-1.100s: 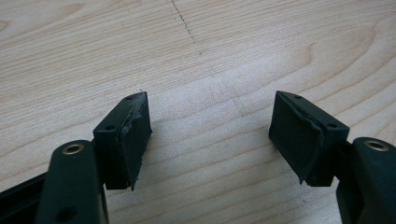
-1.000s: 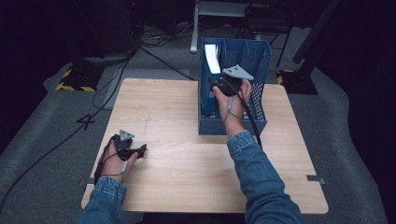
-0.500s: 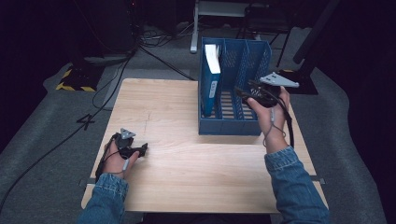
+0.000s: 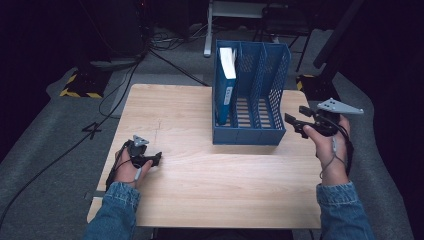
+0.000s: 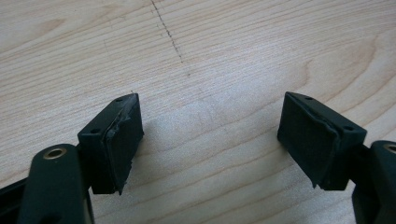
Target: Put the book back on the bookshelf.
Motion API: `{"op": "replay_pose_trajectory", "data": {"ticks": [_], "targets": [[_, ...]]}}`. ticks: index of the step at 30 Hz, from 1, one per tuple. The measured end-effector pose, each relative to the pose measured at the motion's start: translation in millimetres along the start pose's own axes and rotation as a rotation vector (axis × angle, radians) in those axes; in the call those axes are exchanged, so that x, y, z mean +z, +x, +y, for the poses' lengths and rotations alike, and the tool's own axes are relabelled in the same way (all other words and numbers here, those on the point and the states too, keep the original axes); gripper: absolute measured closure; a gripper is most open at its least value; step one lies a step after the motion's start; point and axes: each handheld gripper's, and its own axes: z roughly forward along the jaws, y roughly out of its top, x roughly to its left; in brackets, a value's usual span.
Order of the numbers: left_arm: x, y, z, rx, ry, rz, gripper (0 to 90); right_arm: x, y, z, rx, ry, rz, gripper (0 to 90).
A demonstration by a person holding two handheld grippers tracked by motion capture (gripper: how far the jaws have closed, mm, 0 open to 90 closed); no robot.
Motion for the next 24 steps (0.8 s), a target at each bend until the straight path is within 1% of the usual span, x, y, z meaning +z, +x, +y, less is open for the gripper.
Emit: {"op": "replay_pose_trajectory", "data": {"ticks": [3, 6, 7, 8, 10, 12, 13, 15, 17, 18, 19, 21, 22, 23, 24], "targets": [[0.0, -0.2, 0.0, 0.000, 0.000, -0.001, 22.3, -13.5, -7.7, -13.2, -0.001, 0.024, 0.029, 32.7], [-0.4, -0.5, 0.0, 0.010, 0.004, -0.005, 22.4, -25.5, -10.8, -30.3, 0.007, -0.014, 0.046, 33.9], [-0.3, -0.7, -0.1, 0.011, 0.002, -0.004, 22.4, -27.2, -13.3, -36.2, 0.031, -0.015, 0.044, 33.8], [-0.3, -0.6, -0.1, 0.011, 0.002, -0.005, 22.3, -26.2, -16.4, -40.1, 0.039, 0.006, 0.043, 33.2], [-0.5, -0.6, 0.0, 0.011, 0.005, -0.007, 22.3, -27.0, -20.0, -46.3, 0.024, 0.044, 0.033, 33.5], [-0.5, -0.6, 0.0, 0.011, 0.005, -0.008, 22.3, -29.0, -22.1, -52.3, 0.048, 0.051, 0.036, 33.7], [-0.5, -0.6, 0.0, 0.011, 0.005, -0.007, 22.3, -29.3, -22.9, -54.9, 0.051, 0.058, 0.038, 33.8], [-0.4, -0.4, 0.1, 0.012, 0.005, -0.009, 22.3, -28.5, -24.0, -59.9, 0.040, 0.092, 0.035, 33.7], [-0.2, -0.5, 0.1, 0.009, 0.005, -0.010, 22.2, -25.4, -25.0, -66.2, 0.042, 0.131, 0.046, 33.6], [-0.2, -0.5, 0.1, 0.009, 0.005, -0.010, 21.9, -25.4, -25.0, -66.2, 0.042, 0.131, 0.046, 33.6], [0.0, -0.3, 0.3, 0.013, 0.005, -0.013, 21.9, -22.7, -25.6, -70.0, 0.044, 0.155, 0.051, 33.6], [0.2, -0.5, 0.6, 0.010, 0.006, -0.014, 21.6, -17.8, -26.6, -76.4, 0.033, 0.194, 0.044, 33.5], [0.2, -0.5, 0.6, 0.009, 0.006, -0.014, 21.6, -13.6, -27.9, -81.6, 0.031, 0.227, 0.045, 33.2], [0.2, -0.5, 0.6, 0.009, 0.006, -0.015, 21.5, -10.5, -29.2, -85.5, 0.034, 0.249, 0.051, 32.8], [0.2, -0.5, 0.6, 0.009, 0.006, -0.014, 21.6, -6.5, -30.6, -90.8, 0.043, 0.282, 0.061, 32.6]]}}
